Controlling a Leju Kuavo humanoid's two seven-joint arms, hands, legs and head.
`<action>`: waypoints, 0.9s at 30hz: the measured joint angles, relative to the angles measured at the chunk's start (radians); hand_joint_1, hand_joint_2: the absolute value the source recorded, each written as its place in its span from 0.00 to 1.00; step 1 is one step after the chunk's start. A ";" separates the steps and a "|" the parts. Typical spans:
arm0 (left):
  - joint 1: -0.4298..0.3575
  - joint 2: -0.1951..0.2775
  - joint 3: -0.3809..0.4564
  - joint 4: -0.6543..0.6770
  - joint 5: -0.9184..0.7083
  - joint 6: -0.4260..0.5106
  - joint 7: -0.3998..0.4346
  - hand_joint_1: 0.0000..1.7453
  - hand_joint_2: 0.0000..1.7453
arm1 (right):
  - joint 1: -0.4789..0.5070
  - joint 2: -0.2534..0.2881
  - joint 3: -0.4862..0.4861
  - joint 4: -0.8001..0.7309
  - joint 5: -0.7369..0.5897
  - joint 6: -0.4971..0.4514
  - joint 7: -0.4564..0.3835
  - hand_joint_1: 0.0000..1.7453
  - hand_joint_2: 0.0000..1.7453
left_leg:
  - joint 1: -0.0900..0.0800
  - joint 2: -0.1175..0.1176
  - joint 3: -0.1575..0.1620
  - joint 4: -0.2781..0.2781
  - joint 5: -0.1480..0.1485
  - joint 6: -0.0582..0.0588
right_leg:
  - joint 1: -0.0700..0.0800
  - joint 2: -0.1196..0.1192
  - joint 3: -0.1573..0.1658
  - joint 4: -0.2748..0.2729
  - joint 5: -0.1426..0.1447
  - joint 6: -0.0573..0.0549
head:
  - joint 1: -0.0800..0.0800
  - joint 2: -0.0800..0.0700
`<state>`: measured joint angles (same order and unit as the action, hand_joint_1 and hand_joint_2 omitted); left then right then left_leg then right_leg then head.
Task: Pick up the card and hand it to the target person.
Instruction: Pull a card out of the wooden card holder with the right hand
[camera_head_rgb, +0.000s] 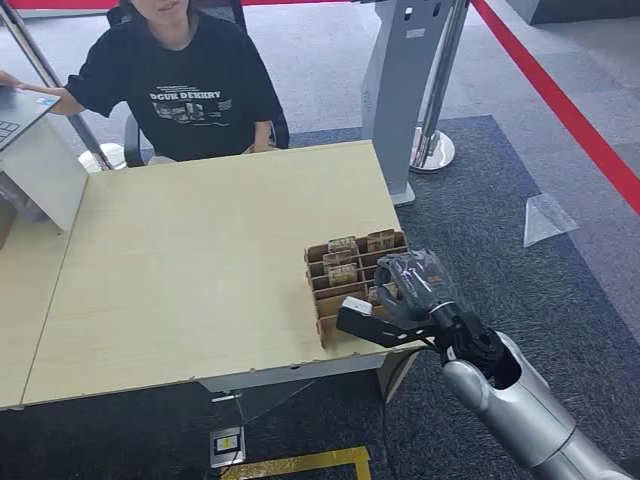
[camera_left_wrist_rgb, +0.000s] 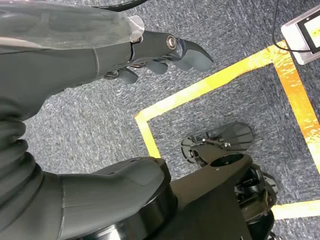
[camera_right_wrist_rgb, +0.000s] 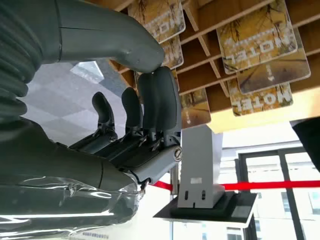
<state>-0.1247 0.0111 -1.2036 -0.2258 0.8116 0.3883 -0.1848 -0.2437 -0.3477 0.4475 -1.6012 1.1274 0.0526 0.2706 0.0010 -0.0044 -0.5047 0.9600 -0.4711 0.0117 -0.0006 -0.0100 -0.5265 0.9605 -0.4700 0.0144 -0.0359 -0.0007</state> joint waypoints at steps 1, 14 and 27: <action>0.000 0.000 0.000 0.000 -0.002 -0.001 0.000 0.00 1.00 | 0.000 -0.001 0.000 -0.003 0.001 0.001 0.001 0.64 1.00 | 0.000 0.000 0.000 0.000 0.000 0.000 | 0.000 0.000 0.000 0.000 0.000 0.000 | 0.000 0.000; -0.001 0.000 0.000 0.000 -0.006 -0.002 0.005 0.00 1.00 | 0.005 -0.008 -0.001 -0.024 -0.018 0.011 -0.013 0.57 1.00 | 0.000 0.000 0.000 0.000 0.000 0.000 | 0.000 0.000 0.000 0.000 0.000 0.000 | 0.000 0.000; -0.001 0.000 0.000 0.000 -0.005 -0.002 0.005 0.00 1.00 | 0.006 -0.011 -0.002 0.038 -0.033 0.006 -0.023 0.55 1.00 | 0.000 0.000 0.000 0.000 0.000 0.000 | 0.000 0.000 0.000 0.000 0.000 0.000 | 0.000 0.000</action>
<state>-0.1253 0.0111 -1.2036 -0.2256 0.8064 0.3864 -0.1801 -0.2374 -0.3586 0.4452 -1.5627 1.0944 0.0591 0.2479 0.0010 -0.0044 -0.5049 0.9600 -0.4711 0.0117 -0.0006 -0.0101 -0.5265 0.9605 -0.4700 0.0144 -0.0359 -0.0005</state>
